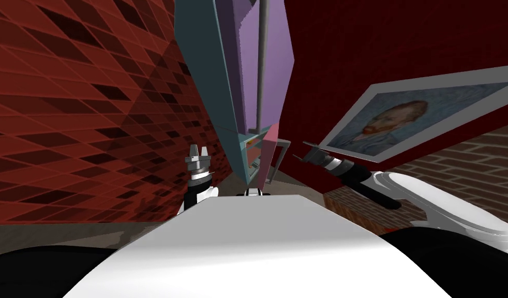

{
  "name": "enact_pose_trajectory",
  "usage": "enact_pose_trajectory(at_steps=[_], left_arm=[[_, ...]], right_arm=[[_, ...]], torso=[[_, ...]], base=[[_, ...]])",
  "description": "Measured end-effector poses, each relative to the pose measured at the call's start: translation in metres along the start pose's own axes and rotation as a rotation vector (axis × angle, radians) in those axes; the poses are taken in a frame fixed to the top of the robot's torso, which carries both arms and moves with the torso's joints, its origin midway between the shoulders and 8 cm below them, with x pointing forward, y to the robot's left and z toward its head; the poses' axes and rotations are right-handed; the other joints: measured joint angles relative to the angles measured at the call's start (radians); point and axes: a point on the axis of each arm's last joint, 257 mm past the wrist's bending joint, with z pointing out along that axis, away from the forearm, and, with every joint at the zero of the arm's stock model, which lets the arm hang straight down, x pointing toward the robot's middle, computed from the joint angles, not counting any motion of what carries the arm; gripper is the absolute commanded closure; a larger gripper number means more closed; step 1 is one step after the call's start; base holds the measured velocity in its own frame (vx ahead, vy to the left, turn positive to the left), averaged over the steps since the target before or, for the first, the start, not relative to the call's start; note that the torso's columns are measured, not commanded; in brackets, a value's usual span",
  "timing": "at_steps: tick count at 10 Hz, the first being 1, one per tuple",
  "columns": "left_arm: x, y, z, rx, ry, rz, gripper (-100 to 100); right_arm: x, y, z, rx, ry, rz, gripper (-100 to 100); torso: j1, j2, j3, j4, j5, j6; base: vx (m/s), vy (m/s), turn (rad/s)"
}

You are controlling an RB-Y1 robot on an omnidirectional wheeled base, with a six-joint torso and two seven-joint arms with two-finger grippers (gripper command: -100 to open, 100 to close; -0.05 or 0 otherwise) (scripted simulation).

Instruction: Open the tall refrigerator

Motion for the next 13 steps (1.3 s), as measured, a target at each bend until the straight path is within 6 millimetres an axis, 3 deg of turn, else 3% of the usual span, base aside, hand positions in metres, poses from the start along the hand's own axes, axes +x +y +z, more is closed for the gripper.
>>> enact_pose_trajectory(at_steps=[2,4,13], left_arm=[[0.000,0.000,0.000,0.000,0.000,0.000,0],[0.000,0.000,0.000,0.000,0.000,0.000,0],[0.000,0.000,0.000,0.000,0.000,0.000,0]], right_arm=[[0.015,-0.009,-0.005,0.025,0.047,-0.033,-100],[0.033,-0.028,-0.010,0.058,0.106,-0.073,-100],[0.111,-0.089,-0.064,0.194,0.375,-0.248,-100]], torso=[[-0.011,0.002,0.002,0.001,-0.004,0.001],[-0.008,0.002,0.002,0.001,-0.003,0.001],[-0.005,0.004,0.003,0.001,-0.002,0.001]], base=[[0.063,0.189,-0.089],[0.077,0.215,-0.127],[0.032,0.208,-0.104]])
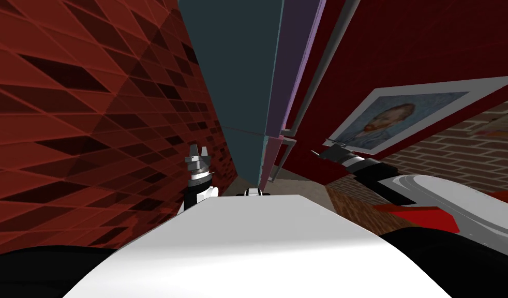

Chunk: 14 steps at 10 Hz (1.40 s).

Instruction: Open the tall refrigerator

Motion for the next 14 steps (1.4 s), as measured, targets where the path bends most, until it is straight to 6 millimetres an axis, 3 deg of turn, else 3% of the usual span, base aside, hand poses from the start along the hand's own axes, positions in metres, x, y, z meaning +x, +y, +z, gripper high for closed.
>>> enact_pose_trajectory(at_steps=[6,7,8,12,14], left_arm=[[0.000,0.000,0.000,0.000,0.000,0.000,0],[0.000,0.000,0.000,0.000,0.000,0.000,0],[0.000,0.000,0.000,0.000,0.000,0.000,0],[0.000,0.000,0.000,0.000,0.001,0.001,0],[0.000,0.000,0.000,0.000,0.001,0.001,0]], right_arm=[[0.059,-0.033,-0.017,0.075,0.158,-0.103,-100],[0.060,-0.034,-0.017,0.078,0.162,-0.105,-100],[0.060,-0.034,-0.017,0.078,0.161,-0.105,100],[0.045,-0.030,-0.011,0.067,0.122,-0.104,100],[0.031,-0.026,-0.007,0.056,0.087,-0.103,100]], torso=[[-0.003,-0.001,-0.001,0.000,-0.001,0.000],[-0.006,-0.001,0.000,0.000,-0.001,-0.001],[-0.008,-0.001,0.000,0.000,-0.002,0.000],[-0.012,0.000,0.000,0.000,-0.004,0.000],[0.001,-0.003,-0.002,-0.001,0.000,0.000]], base=[[0.032,0.173,-0.071],[0.002,0.017,0.003],[0.001,0.008,0.000],[-0.016,-0.252,0.081],[-0.002,-0.267,0.053]])
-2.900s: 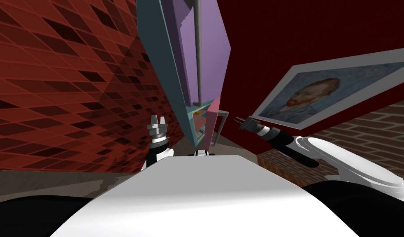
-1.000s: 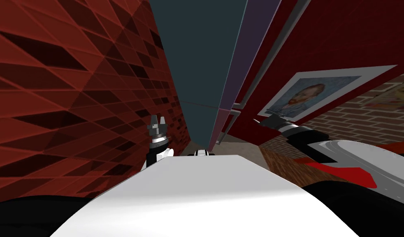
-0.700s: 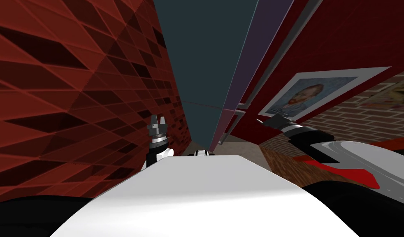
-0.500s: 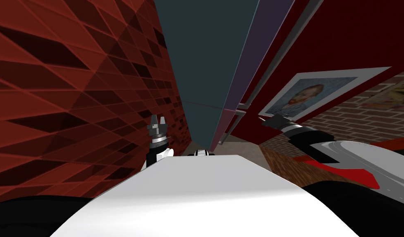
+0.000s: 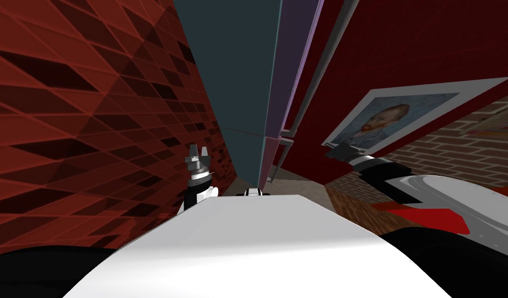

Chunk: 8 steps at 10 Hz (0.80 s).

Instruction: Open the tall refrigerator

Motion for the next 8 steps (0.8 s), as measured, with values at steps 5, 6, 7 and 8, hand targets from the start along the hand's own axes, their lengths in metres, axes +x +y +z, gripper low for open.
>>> enact_pose_trajectory(at_steps=[5,6,7,8], left_arm=[[0.000,0.000,0.000,0.000,0.000,0.000,0],[0.000,0.000,0.000,0.000,0.000,0.000,0],[0.000,0.000,0.000,0.000,0.000,0.000,0],[0.000,0.000,0.000,0.000,0.000,0.000,0]], right_arm=[[-0.036,0.007,0.007,-0.021,-0.094,0.003,100],[-0.043,0.007,0.008,-0.025,-0.108,0.001,100],[-0.050,0.008,0.009,-0.028,-0.125,0.003,100],[-0.060,0.009,0.009,-0.034,-0.149,0.003,100]], torso=[[-0.004,0.003,0.002,0.001,-0.001,-0.001],[-0.003,0.005,0.003,0.001,0.000,0.000],[-0.003,0.004,0.003,0.001,0.000,0.000],[-0.005,-0.001,0.000,0.000,-0.001,-0.001]], base=[[-0.022,-0.293,0.081],[-0.073,-0.290,0.052],[-0.005,-0.333,0.124],[-0.018,-0.261,0.054]])
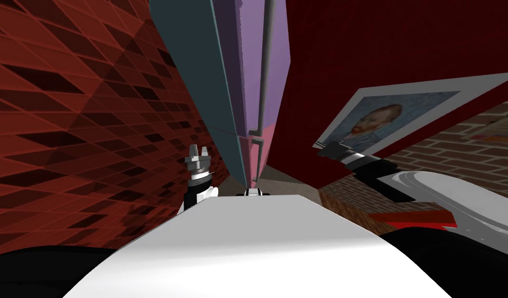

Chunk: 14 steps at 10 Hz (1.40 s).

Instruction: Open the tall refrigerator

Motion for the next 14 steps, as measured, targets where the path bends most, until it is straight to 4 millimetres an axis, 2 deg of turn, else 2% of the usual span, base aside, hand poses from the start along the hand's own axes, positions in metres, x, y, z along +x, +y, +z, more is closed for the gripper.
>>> enact_pose_trajectory(at_steps=[2,3,4,8,14], left_arm=[[0.000,0.000,0.000,0.000,0.000,0.000,0],[0.000,0.000,0.000,0.000,0.000,0.000,0],[0.000,0.000,0.000,0.000,-0.001,-0.001,0],[0.000,0.000,0.000,0.000,-0.001,-0.001,0],[0.000,0.000,0.000,0.000,-0.001,-0.001,0]], right_arm=[[-0.010,0.002,0.001,-0.005,-0.028,0.001,100],[-0.011,0.002,0.001,-0.007,-0.032,0.000,-100],[-0.008,0.002,0.002,-0.009,-0.027,0.012,-100],[0.002,0.002,0.000,-0.016,-0.003,0.069,-100],[0.022,0.002,-0.001,-0.024,0.042,0.170,-100]], torso=[[0.003,0.005,0.002,0.001,0.001,0.000],[0.010,0.003,0.002,0.001,0.002,0.001],[0.020,0.000,0.000,0.000,0.006,0.000],[0.000,0.002,0.001,0.000,0.000,0.000],[0.002,0.004,0.002,0.001,0.001,0.000]], base=[[-0.077,-0.211,0.042],[0.005,0.102,-0.023],[0.026,0.191,-0.023],[0.003,0.263,-0.020],[0.025,0.234,-0.019]])
